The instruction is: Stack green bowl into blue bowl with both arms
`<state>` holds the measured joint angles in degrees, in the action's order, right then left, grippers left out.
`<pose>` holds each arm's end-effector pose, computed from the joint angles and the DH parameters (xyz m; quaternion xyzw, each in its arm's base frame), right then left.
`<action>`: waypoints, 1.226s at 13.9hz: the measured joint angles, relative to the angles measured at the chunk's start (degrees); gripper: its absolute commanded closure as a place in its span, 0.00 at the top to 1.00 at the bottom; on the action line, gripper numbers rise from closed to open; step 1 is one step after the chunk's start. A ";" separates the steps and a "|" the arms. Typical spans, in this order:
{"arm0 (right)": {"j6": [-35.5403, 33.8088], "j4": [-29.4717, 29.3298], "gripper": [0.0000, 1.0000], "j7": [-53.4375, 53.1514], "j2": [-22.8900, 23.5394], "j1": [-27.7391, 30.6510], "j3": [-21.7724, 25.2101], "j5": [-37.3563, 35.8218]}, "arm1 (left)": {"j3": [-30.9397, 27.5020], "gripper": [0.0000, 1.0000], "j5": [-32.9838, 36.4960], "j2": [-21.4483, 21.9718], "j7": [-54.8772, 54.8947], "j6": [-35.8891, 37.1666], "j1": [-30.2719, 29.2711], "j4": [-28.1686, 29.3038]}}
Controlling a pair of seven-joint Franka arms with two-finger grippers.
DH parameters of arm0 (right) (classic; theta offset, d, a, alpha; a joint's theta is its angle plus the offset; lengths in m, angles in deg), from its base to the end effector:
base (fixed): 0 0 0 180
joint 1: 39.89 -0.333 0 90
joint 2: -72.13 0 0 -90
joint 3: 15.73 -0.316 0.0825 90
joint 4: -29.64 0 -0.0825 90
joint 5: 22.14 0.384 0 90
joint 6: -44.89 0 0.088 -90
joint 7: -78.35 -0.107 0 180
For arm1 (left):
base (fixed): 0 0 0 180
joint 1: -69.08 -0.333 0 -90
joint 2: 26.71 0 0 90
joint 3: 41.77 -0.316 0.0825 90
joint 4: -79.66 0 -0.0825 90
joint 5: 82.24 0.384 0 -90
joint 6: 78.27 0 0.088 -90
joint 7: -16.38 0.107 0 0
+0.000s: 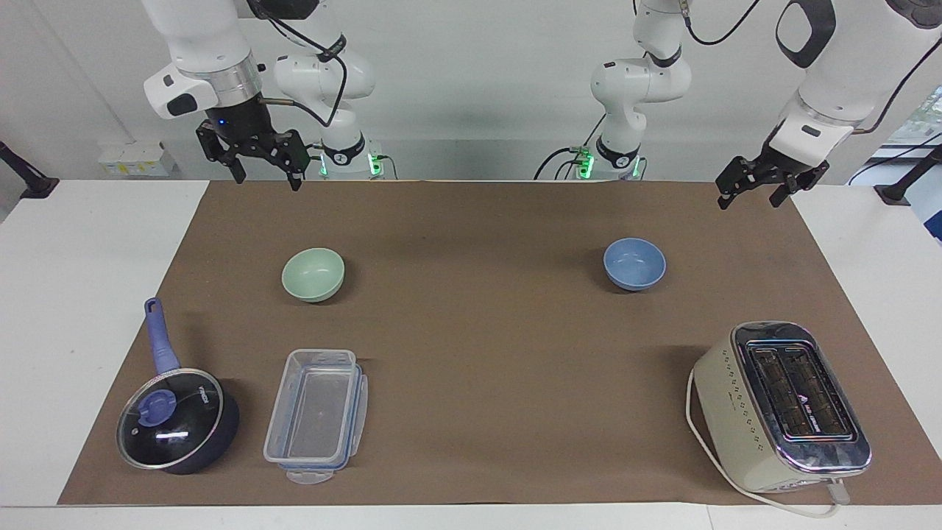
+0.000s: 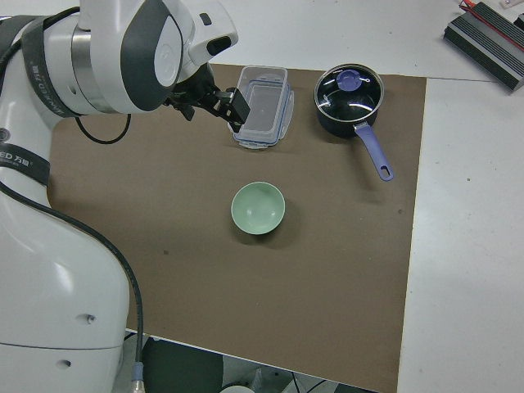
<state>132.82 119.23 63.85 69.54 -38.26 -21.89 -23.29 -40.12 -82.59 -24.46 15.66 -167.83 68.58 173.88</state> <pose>0.5355 0.0417 0.6492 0.9961 -0.0874 0.0099 0.0110 0.5399 -0.0118 0.6106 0.9998 -0.0037 -0.0211 0.0021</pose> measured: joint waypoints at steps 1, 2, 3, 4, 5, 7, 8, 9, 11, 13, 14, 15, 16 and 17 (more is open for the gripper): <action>0.01 0.00 1.00 0.00 0.00 0.01 0.00 0.00 | 0.02 1.00 0.00 0.00 0.00 0.02 0.00 0.00; 0.05 0.00 1.00 0.00 0.00 0.01 0.00 0.00 | 0.09 1.00 0.00 0.00 0.00 0.07 0.06 0.00; 0.12 -0.06 1.00 0.00 0.00 0.02 0.00 0.00 | 0.23 1.00 0.00 0.00 0.00 0.14 0.19 0.00; 0.15 -0.19 1.00 0.00 0.01 0.07 0.00 0.00 | 0.42 1.00 0.00 0.00 0.00 0.20 0.22 0.00; 0.15 -0.37 1.00 0.00 0.02 0.12 0.00 0.00 | 0.51 1.00 0.00 0.00 0.00 0.24 0.23 0.01; -0.12 -0.79 1.00 0.00 0.06 0.20 0.00 0.00 | 0.51 1.00 0.00 0.00 0.00 0.28 0.22 0.02; -0.42 -1.06 1.00 0.00 0.22 0.22 0.00 0.00 | 0.51 1.00 0.00 0.00 0.00 0.30 0.22 0.03; -0.49 -1.46 1.00 0.00 0.52 0.23 0.00 0.00 | 0.52 1.00 0.00 0.01 0.00 0.32 0.22 0.09; -0.70 -2.24 1.00 0.00 1.15 0.24 0.00 0.00 | 0.55 1.00 -0.09 0.19 0.00 0.33 0.23 0.65; -0.75 -2.67 1.00 0.00 1.53 0.24 0.00 0.00 | 0.56 1.00 -0.32 0.50 0.00 0.32 0.23 1.70; -0.75 -2.73 1.00 0.00 1.57 0.24 0.00 0.00 | 0.56 1.00 -0.44 0.64 0.00 0.22 0.23 2.30; -0.75 -2.74 1.00 0.00 1.57 0.24 0.00 0.00 | 0.56 1.00 -0.60 0.86 0.00 -0.20 0.23 3.09; -0.75 -2.75 1.00 0.00 1.57 0.24 0.00 0.00 | 0.55 1.00 -0.84 1.17 0.00 -1.14 0.22 4.22; -0.75 -2.75 1.00 0.00 1.57 0.24 0.00 0.00 | 0.54 1.00 -0.97 1.63 0.00 -2.29 0.22 5.75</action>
<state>132.07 116.48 63.85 71.11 -38.02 -21.89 -23.29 -39.58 -83.57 -22.83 15.67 -170.12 68.81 179.64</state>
